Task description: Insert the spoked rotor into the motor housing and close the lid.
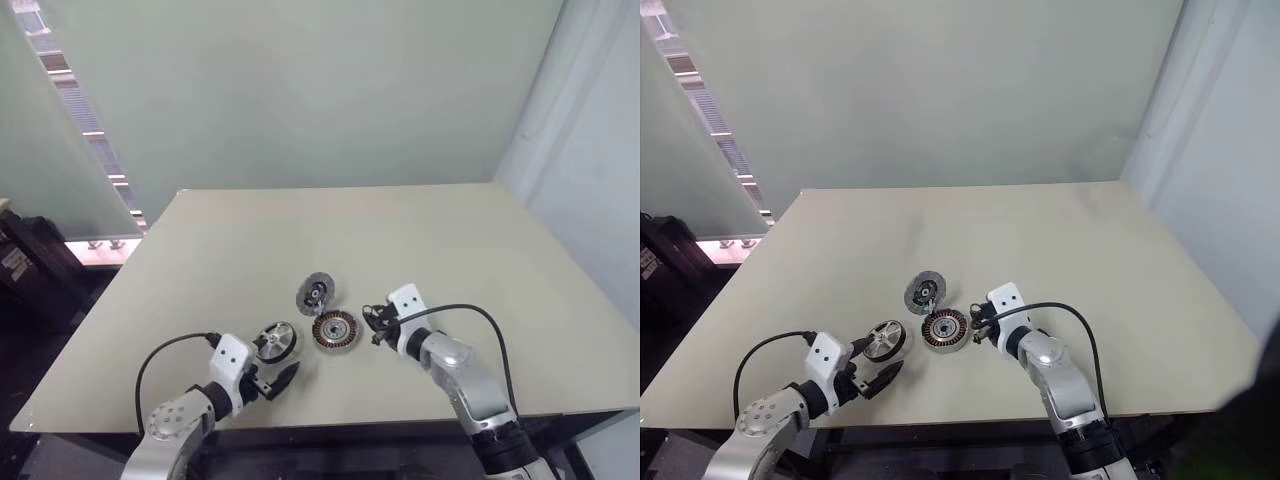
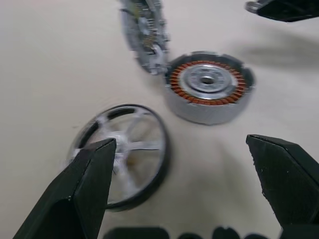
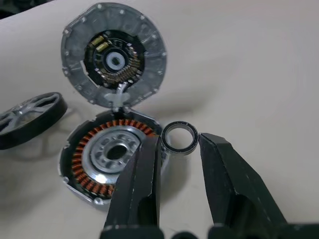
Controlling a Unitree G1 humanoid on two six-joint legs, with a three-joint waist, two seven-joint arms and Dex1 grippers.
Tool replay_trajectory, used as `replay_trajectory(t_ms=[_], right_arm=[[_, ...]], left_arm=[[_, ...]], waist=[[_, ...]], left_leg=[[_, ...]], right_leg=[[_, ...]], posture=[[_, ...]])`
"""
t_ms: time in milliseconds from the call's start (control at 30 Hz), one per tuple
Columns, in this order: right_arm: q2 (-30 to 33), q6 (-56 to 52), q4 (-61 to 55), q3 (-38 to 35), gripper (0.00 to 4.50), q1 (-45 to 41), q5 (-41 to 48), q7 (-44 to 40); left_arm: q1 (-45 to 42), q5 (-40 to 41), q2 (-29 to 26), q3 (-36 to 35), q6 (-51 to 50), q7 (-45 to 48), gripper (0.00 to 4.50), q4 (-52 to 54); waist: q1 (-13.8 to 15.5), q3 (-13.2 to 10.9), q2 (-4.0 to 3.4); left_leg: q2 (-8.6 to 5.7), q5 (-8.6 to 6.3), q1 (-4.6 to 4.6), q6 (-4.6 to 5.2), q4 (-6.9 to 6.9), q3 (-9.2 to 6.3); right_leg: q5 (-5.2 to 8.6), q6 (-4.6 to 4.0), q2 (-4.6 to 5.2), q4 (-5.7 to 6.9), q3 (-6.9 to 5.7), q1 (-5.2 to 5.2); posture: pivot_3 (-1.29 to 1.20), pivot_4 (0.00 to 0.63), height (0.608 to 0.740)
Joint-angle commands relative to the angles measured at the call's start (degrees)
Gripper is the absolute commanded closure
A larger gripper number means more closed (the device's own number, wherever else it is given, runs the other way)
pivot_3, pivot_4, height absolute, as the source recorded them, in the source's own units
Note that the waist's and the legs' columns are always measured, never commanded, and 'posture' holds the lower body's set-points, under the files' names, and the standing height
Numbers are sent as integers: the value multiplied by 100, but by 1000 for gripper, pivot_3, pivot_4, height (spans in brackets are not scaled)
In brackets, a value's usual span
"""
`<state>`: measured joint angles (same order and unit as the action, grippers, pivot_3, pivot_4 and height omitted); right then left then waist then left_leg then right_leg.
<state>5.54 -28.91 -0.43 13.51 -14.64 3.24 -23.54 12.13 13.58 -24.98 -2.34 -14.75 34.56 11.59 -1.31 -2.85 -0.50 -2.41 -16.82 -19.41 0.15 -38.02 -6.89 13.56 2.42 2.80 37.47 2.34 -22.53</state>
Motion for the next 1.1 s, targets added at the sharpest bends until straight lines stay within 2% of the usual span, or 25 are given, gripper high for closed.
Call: replay_trajectory(t_ms=[33,367,1100], right_arm=[[-106,-73,22,144,3335,-331,-39,14],[-283,51,835,623,3335,-697,-207,-145],[-613,611,1907,708,3335,-996,-476,-132]], left_arm=[[-144,68,-86,-190,121,13,0,77],[-88,70,-121,-243,48,-21,0,239],[125,71,-176,-274,-14,-124,0,494]], waist=[[-6,0,0],[-19,0,0],[-46,-1,-2]], left_leg=[[0,1,0,-1,0,0],[0,2,2,-3,1,-1],[0,3,1,-7,3,-2]], right_leg=[[0,0,0,1,0,0],[0,0,0,5,-1,-2],[0,0,-1,9,0,-8]], posture=[[0,0,740],[0,0,740],[0,0,740]])
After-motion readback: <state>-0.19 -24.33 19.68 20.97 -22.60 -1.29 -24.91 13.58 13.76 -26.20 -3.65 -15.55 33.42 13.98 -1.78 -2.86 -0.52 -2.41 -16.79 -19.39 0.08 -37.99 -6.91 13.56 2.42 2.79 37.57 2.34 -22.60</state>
